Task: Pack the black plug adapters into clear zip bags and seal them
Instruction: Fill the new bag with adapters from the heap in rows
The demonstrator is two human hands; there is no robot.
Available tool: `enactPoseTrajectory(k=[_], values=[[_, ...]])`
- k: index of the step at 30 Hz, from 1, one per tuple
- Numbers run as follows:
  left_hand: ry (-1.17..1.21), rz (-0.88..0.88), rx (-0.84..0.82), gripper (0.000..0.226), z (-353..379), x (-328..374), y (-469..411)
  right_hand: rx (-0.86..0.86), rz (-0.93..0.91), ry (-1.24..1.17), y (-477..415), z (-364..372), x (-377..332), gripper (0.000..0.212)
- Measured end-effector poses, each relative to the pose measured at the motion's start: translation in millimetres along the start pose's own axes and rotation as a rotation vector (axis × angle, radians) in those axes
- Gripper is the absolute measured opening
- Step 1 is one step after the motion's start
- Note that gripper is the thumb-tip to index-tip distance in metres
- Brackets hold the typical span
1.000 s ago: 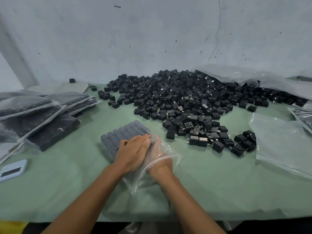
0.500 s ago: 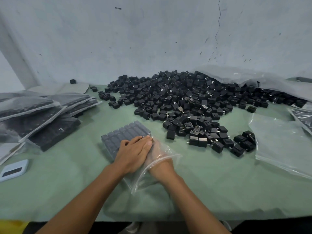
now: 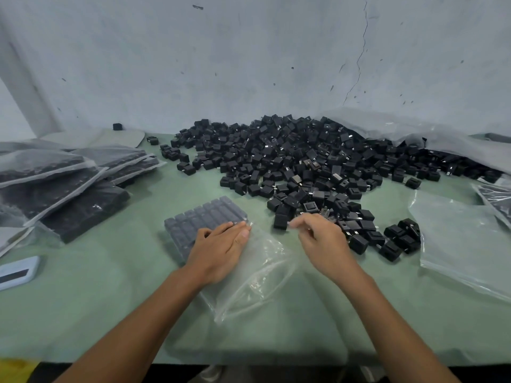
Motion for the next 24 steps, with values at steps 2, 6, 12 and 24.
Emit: enactPoseTrajectory(k=[2, 6, 12, 24], values=[[0.007, 0.002, -0.002, 0.077, -1, 0, 0, -0.119, -0.013, 0.171, -29, 17, 7, 0.032], [0.018, 0.006, -0.002, 0.079, -1, 0, 0, -0.267, -0.047, 0.378, -54, 48, 18, 0.044], [0.000, 0.012, -0.009, 0.071, 1, -1, 0, -0.227, 0.006, 0.368, -56, 60, 23, 0.033], [0.001, 0.006, -0.009, 0.070, 3, -4, -2, -0.009, 0.316, -0.512, 14, -3, 21, 0.018]])
Point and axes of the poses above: each hand's wrist, its own y-axis away from the middle knuckle, its own z-axis out of the palm, x = y × z, the point moved 3 cm from there along -y, towards the middle knuckle, and after that the axes turned 2 degrees about x, right-handed, at the moved point
